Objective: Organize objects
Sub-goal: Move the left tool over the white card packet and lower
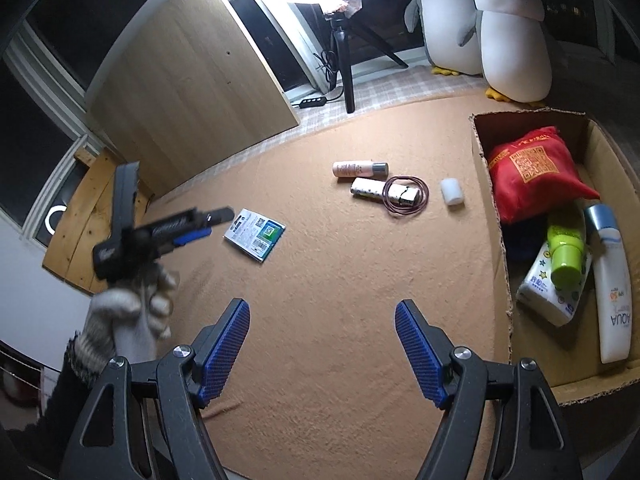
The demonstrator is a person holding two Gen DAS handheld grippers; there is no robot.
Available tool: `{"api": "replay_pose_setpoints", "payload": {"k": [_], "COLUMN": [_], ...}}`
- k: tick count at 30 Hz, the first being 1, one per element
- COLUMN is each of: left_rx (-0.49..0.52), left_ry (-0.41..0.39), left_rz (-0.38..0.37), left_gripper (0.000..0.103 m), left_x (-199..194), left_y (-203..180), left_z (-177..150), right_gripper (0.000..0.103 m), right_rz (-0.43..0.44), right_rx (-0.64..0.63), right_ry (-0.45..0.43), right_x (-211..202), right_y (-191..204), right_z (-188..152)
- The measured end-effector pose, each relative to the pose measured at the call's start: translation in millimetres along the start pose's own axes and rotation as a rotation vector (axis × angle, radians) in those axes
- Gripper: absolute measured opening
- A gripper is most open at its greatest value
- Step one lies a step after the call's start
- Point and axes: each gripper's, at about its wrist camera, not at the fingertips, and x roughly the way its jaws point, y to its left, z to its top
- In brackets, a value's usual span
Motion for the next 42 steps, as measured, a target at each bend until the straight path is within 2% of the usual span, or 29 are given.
{"api": "replay_pose_setpoints", "payload": {"k": [4, 9, 15, 18, 22, 30, 33, 38, 42], "left_rx": [0.028, 0.136, 0.259, 0.319, 0.363, 0.348, 0.307, 0.188, 0.203], "left_ry": [0.010, 0.041, 0.081, 0.066, 0.068, 0.064, 0.049, 0.021, 0.032], "left_rz": [0.093, 0.229, 0.303, 0.336, 0.333, 0.290, 0.272, 0.145, 0.140], "left_gripper": [0.077, 0.077, 0.077, 0.077, 0.077, 0.077, 0.077, 0.080, 0.089], "left_x": [21.5, 51.2, 68.1, 67.5, 62.8, 34.5, 22.6, -5.0, -4.7], "left_y": [-9.6, -29.6, -48.6, -57.2, -59.9, -30.9, -16.1, 5.4, 6.1], "left_z": [15.4, 23.4, 17.3, 11.5, 0.7, -29.7, -36.6, -41.8, -42.4], "right_gripper": [0.072, 0.072, 0.072, 0.072, 0.072, 0.072, 0.072, 0.072, 0.072], "right_rz": [-0.010, -0.017, -0.022, -0.023, -0.014, 0.011, 0.018, 0.030, 0.041], "right_rx": [0.008, 0.012, 0.031, 0.047, 0.043, 0.020, 0.013, 0.005, -0.007], "right_ry": [0.013, 0.027, 0.033, 0.035, 0.039, 0.051, 0.059, 0.070, 0.076], "right_x": [1.5, 1.8, 1.8, 3.9, 6.6, 12.5, 15.5, 20.5, 21.1], "right_y": [-4.1, -8.2, -16.7, -20.5, -18.2, -6.4, -2.9, 3.9, 10.8], "right_z": [-2.1, -6.0, -6.9, -6.0, -3.7, -1.8, -3.4, -5.6, -8.1]}}
